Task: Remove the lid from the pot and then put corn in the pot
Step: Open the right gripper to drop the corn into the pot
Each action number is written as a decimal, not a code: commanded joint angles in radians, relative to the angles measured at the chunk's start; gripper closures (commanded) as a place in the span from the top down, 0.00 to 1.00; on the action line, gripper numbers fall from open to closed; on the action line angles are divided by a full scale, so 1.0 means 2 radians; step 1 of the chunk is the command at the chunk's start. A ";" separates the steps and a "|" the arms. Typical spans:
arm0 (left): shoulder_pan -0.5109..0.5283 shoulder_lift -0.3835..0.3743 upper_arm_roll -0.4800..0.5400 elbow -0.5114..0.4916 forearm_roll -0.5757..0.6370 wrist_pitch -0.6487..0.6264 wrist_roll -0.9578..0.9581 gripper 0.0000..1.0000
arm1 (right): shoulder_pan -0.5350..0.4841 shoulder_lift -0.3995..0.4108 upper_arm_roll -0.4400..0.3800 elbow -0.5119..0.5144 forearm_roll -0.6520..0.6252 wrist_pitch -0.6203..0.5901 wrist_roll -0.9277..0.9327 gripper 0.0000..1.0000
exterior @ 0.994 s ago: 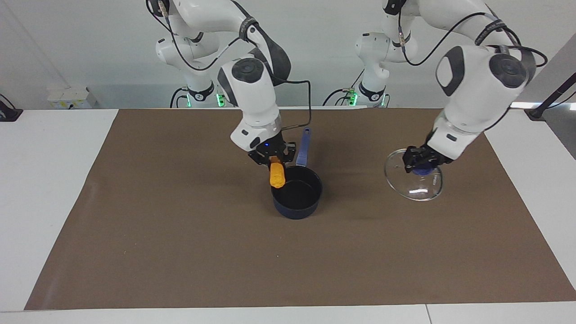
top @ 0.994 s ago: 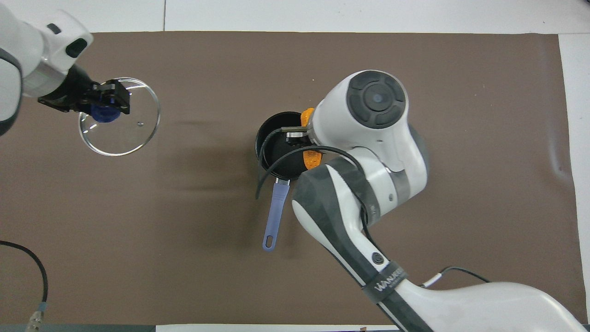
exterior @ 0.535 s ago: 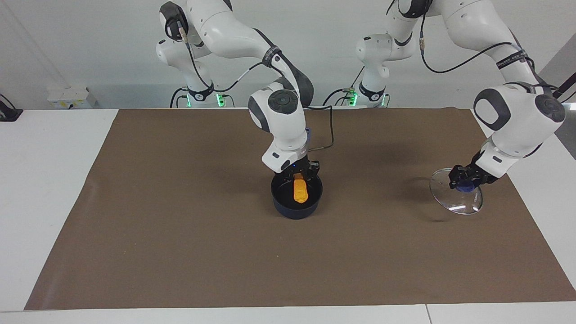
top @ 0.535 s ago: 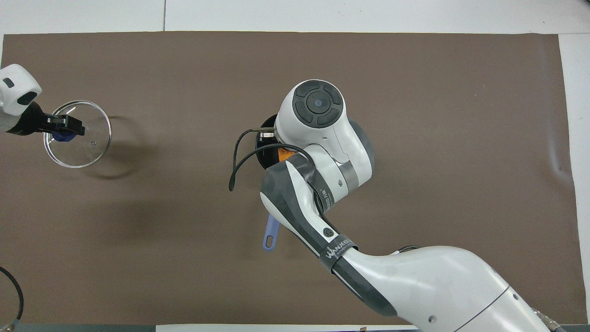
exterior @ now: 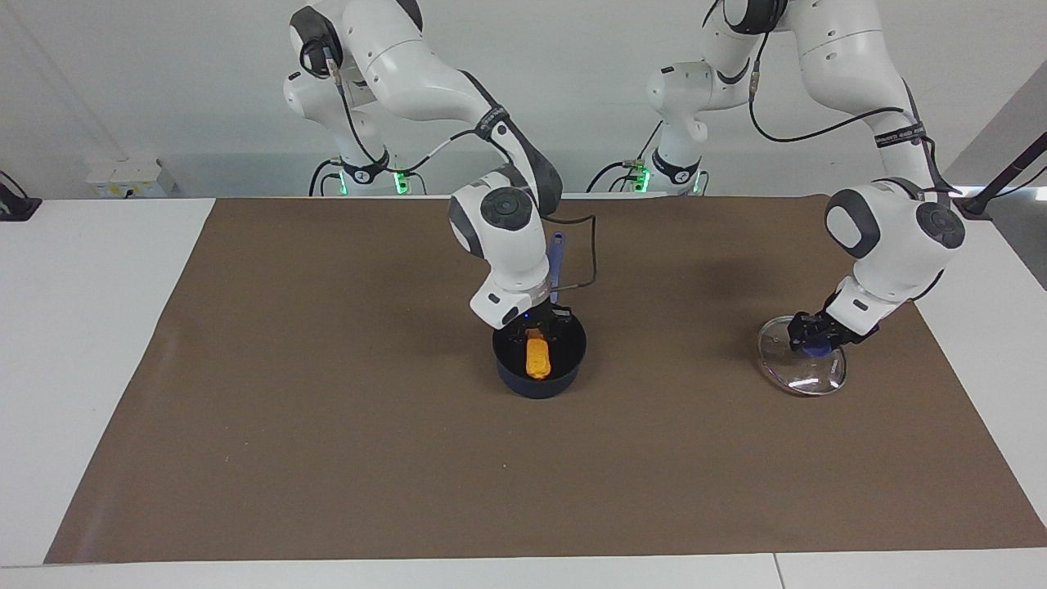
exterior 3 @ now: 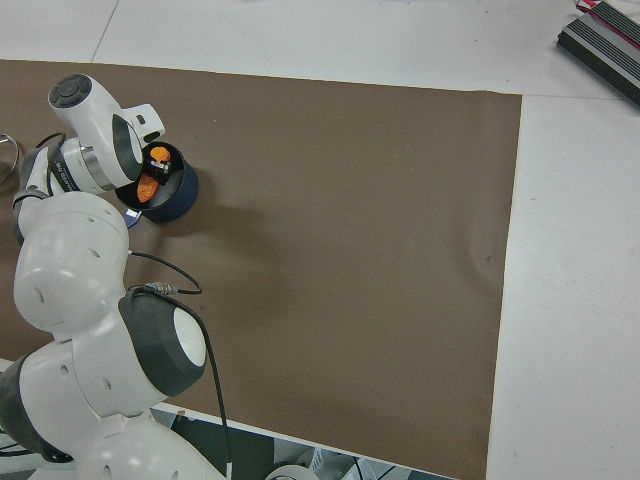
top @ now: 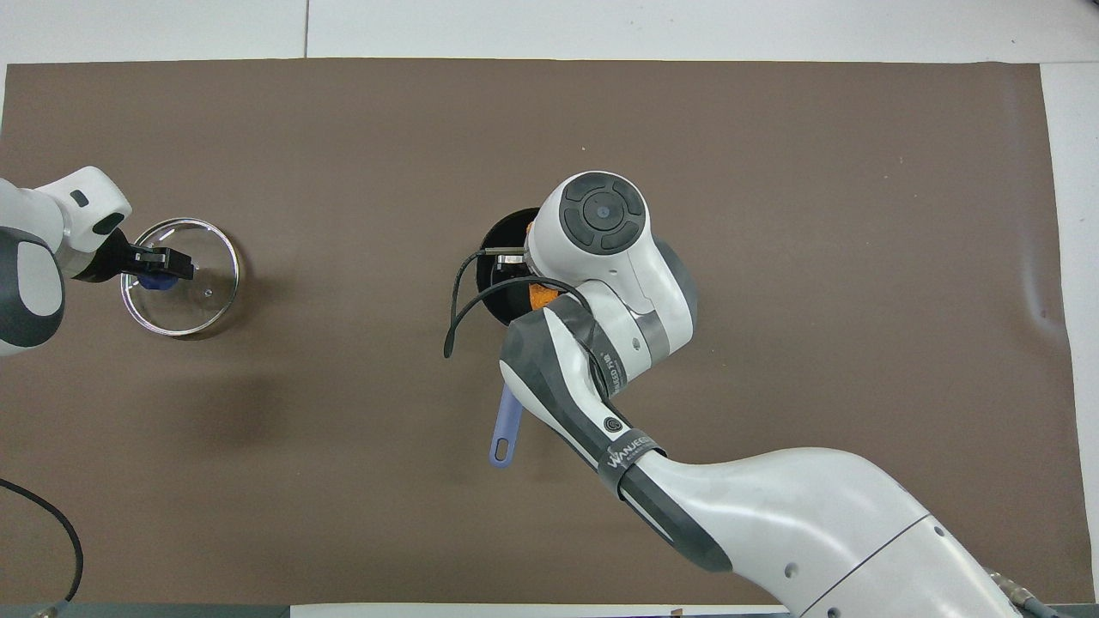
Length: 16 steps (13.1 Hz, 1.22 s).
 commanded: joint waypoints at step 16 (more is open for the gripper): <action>-0.049 -0.118 -0.005 0.188 0.059 -0.334 -0.087 1.00 | -0.189 -0.233 -0.014 0.002 -0.046 -0.338 -0.212 1.00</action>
